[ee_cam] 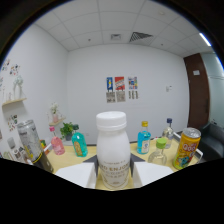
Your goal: Make me a cup of Mount Fuji.
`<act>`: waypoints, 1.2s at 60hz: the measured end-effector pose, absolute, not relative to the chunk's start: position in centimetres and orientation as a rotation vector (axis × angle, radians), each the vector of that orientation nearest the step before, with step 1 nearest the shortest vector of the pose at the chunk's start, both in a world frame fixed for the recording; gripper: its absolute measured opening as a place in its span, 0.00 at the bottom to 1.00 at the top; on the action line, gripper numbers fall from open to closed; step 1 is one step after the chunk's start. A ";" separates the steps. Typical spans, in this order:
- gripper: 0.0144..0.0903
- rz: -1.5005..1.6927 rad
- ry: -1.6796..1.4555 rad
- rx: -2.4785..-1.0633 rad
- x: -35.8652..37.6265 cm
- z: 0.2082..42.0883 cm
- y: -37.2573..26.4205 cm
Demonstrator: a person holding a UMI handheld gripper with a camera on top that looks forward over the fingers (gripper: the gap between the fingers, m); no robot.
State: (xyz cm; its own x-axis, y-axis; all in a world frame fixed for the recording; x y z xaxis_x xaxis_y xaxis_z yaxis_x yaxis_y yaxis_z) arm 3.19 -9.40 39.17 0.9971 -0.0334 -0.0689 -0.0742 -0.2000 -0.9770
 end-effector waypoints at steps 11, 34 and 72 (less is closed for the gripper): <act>0.45 0.043 0.074 -1.771 3.0 39.3 -9.6; 0.45 0.102 0.058 -1.612 5.2 46.1 -17.1; 0.44 -0.009 0.021 -2.005 12.9 12.3 -22.7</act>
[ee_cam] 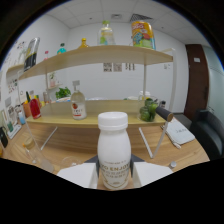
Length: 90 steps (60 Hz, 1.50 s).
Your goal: Make me a cup of Mount Fuji.
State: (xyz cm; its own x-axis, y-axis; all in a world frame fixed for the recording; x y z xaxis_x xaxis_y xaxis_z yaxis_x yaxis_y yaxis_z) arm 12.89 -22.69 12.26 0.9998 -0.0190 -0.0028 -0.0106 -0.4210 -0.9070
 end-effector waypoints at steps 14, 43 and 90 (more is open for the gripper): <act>0.44 -0.436 -0.542 -1.963 13.7 10.4 -21.6; 0.44 -1.143 -1.478 -1.459 13.0 11.5 -19.5; 0.45 -0.773 -1.152 -1.581 10.9 15.3 -20.9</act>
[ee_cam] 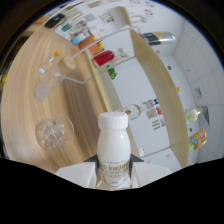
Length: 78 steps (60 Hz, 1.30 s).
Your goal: Make me a cup of Mount Fuji.
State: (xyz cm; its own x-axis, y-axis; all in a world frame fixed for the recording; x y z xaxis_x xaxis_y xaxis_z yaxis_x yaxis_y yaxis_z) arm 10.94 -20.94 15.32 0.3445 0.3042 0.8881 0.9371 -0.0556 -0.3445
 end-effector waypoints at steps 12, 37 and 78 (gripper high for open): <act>0.45 -0.230 -0.582 -1.727 10.8 18.0 -21.6; 0.45 0.090 -0.120 -1.968 13.3 7.0 -20.3; 0.94 0.059 0.027 -2.080 14.4 7.7 -24.2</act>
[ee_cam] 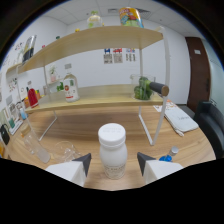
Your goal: Make me a cup of Mount Fuji.
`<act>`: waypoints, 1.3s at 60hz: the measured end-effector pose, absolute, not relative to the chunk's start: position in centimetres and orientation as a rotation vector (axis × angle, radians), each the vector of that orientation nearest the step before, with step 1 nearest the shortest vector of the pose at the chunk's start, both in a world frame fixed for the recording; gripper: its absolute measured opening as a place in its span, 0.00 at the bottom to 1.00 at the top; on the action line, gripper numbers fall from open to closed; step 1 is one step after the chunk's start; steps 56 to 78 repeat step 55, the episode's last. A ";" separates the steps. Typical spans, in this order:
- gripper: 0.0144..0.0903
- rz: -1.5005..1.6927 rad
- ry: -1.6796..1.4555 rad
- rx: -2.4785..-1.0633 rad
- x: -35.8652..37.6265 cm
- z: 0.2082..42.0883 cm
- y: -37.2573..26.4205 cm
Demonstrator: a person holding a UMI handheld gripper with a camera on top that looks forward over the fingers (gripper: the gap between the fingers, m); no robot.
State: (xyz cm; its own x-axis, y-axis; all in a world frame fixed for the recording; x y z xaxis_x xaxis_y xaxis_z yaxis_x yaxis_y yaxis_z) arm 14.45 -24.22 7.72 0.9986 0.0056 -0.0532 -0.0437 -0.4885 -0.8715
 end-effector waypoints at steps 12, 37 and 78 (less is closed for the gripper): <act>0.92 -0.037 0.082 -2.205 13.5 11.0 -28.6; 0.94 -0.068 0.063 -2.254 4.8 14.9 -33.1; 0.94 -0.106 0.068 -2.264 3.2 14.6 -33.1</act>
